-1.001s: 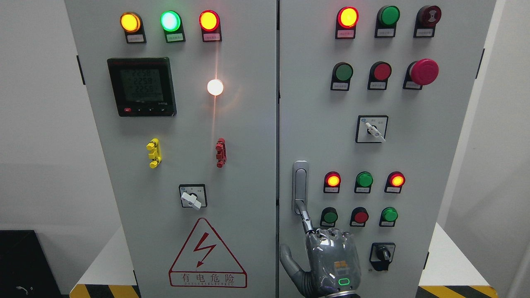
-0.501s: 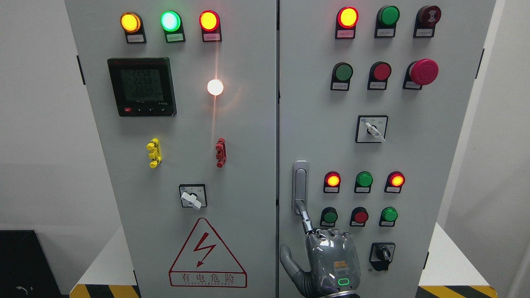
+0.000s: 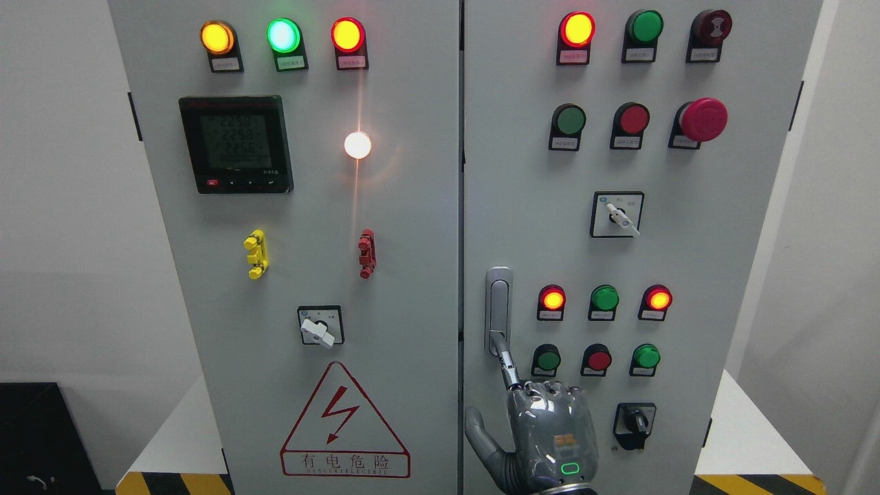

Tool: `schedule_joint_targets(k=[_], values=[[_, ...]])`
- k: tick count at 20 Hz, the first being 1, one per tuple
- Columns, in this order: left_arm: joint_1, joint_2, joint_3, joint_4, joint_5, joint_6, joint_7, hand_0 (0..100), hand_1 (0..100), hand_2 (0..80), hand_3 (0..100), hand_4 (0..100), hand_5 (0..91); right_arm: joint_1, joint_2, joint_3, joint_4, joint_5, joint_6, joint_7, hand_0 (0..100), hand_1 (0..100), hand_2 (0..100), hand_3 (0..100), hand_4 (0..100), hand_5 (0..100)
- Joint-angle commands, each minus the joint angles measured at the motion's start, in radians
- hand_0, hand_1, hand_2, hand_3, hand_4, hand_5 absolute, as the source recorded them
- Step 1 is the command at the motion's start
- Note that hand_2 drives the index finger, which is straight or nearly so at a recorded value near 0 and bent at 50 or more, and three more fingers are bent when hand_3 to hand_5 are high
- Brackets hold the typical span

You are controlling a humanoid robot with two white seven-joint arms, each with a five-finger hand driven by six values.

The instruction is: Release door handle

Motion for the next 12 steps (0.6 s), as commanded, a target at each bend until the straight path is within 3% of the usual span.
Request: schedule_joint_targets(k=[1, 12], values=[[0.0, 0.0, 0.0, 0.001, 0.0, -0.001, -0.001, 12, 56, 0.0, 0, 0, 0.0, 0.0, -0.001, -0.002, 0.006, 0.0, 0.001, 0.002, 48, 30, 0, 100, 100, 100], [0.0, 0.0, 0.0, 0.001, 0.0, -0.001, -0.001, 12, 56, 0.0, 0, 0, 0.0, 0.002, 0.001, -0.002, 0.007, 0.0, 0.001, 0.004, 48, 30, 0, 100, 100, 100]])
